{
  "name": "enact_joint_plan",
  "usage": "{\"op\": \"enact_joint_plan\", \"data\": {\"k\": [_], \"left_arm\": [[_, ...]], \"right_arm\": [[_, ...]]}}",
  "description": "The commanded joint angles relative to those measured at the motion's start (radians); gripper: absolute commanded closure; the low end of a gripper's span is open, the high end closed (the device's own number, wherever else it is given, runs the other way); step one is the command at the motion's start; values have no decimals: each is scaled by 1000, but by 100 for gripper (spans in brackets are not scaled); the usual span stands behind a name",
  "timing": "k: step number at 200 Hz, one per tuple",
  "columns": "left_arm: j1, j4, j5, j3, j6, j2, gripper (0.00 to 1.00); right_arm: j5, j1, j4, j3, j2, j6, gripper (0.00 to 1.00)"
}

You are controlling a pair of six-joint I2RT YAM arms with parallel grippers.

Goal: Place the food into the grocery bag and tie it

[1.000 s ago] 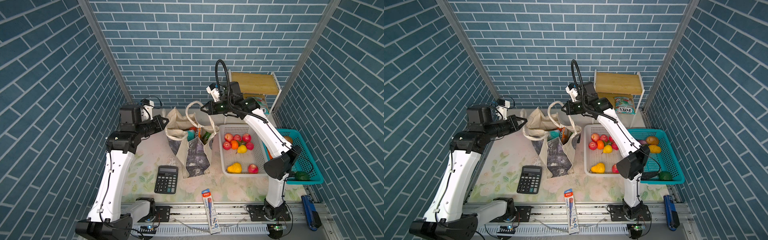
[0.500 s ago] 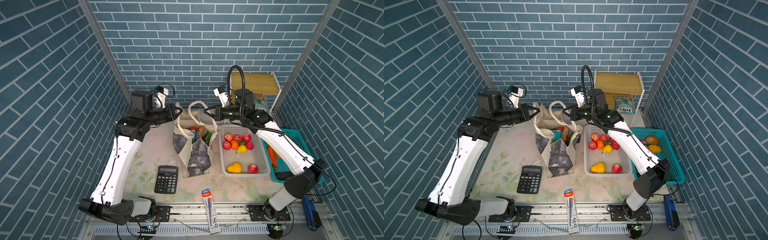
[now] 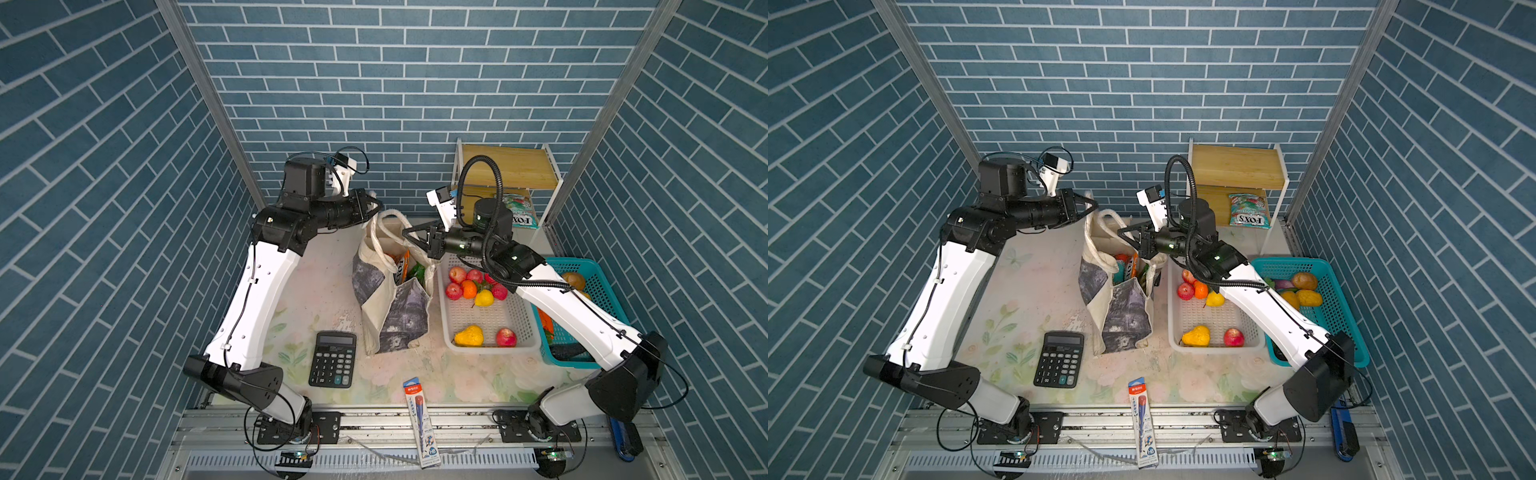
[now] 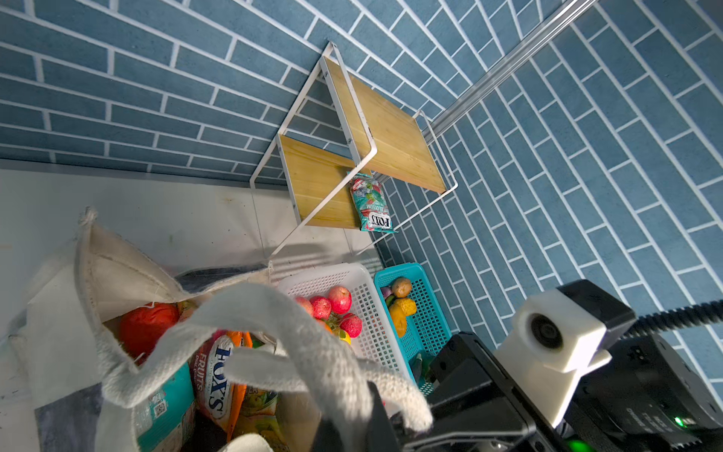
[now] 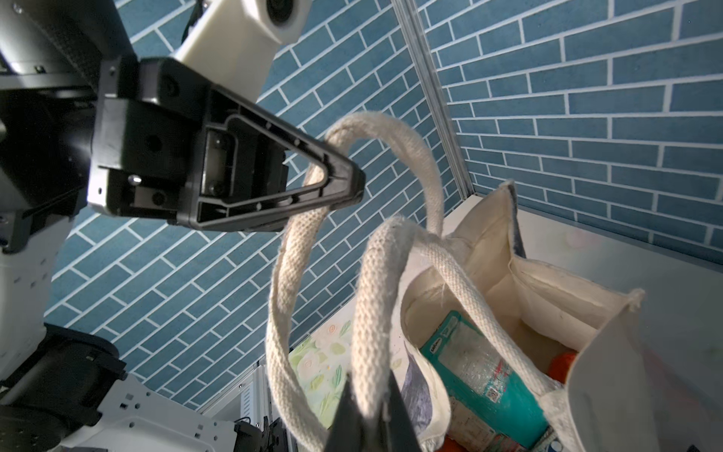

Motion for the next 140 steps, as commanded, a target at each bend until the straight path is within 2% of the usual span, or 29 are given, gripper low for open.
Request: {"op": "enact_joint_plan", "data": {"k": [1,82,140], "left_arm": [[-24,30,25,28,23,3,100],[-67,4,22,15,45,-22,100],[-75,19,17,-113,50,-106,100]], "right_arm": [[-55,24,45,6,-2,-69,100],[-98,55,34,103,130,-102,100],[-7,52,193,117,160,-60,100]]}}
